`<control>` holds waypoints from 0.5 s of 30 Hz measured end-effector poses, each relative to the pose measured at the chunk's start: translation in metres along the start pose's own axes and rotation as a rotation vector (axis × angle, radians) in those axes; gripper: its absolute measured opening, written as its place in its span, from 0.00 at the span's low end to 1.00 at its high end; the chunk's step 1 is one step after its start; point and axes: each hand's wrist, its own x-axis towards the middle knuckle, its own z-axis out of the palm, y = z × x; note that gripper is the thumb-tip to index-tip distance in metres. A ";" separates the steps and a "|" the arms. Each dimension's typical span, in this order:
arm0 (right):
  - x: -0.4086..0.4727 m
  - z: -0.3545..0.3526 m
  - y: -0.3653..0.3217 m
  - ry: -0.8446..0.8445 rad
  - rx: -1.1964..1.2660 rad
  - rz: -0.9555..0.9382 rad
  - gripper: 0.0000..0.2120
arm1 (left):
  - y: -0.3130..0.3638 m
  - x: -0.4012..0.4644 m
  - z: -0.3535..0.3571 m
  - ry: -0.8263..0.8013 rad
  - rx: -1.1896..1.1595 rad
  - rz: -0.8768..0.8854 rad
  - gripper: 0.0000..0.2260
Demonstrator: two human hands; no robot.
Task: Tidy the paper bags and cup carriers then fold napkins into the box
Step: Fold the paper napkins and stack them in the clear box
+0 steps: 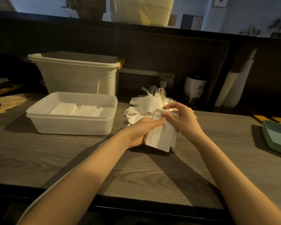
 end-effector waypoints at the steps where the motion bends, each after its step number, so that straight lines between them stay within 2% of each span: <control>1: 0.000 0.002 0.000 0.017 -0.016 -0.012 0.10 | -0.002 0.001 -0.001 0.001 0.047 0.016 0.13; 4: 0.000 0.007 0.001 0.059 -0.044 -0.014 0.11 | -0.004 0.002 -0.002 0.005 0.093 0.042 0.09; 7: -0.001 0.006 0.001 0.047 0.145 0.104 0.12 | -0.003 0.004 -0.001 0.085 0.041 0.078 0.11; 10: 0.000 0.003 0.000 0.010 0.286 0.231 0.14 | -0.002 0.007 -0.003 0.222 -0.074 0.099 0.07; 13: 0.000 0.003 -0.001 -0.039 0.279 0.219 0.14 | -0.003 0.012 -0.006 0.333 -0.171 0.114 0.05; 15: -0.001 0.004 -0.002 -0.059 0.260 0.206 0.12 | -0.003 0.013 -0.006 0.349 -0.221 0.124 0.07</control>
